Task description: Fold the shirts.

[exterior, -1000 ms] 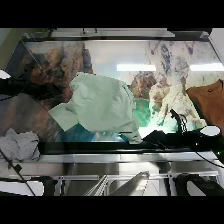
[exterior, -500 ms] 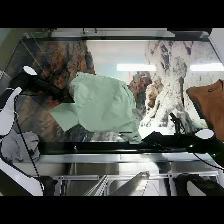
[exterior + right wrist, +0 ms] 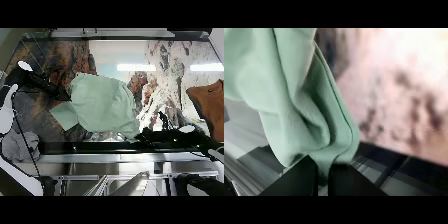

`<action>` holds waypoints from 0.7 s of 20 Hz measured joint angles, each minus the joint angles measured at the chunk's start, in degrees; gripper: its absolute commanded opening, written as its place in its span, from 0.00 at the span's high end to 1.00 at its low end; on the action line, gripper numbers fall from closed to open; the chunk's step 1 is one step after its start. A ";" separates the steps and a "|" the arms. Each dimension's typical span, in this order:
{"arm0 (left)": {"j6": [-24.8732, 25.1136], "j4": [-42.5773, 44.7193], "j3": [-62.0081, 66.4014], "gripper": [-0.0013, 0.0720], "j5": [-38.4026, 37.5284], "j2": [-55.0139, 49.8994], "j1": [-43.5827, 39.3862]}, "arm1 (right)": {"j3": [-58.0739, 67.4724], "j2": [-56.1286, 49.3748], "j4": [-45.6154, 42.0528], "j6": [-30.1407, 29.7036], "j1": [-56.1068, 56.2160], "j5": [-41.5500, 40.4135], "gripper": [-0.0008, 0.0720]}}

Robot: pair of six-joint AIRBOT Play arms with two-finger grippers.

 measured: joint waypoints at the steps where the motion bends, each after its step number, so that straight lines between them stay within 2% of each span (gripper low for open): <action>1: 0.00 -0.04 0.04 0.97 -0.35 0.07 0.33 | 1.40 -0.31 0.15 -0.76 0.17 0.09 0.97; 7: -0.20 -3.10 0.13 0.96 -1.81 6.19 3.17 | 14.49 5.20 3.06 -2.95 -2.25 5.57 0.97; 10: -0.20 -14.27 0.15 0.96 -2.80 13.44 5.38 | 23.61 10.40 3.41 -4.37 -6.40 6.95 0.97; 14: -0.17 -36.02 0.26 0.96 -4.09 26.86 8.68 | 36.70 20.33 3.67 -5.79 -13.05 8.04 0.97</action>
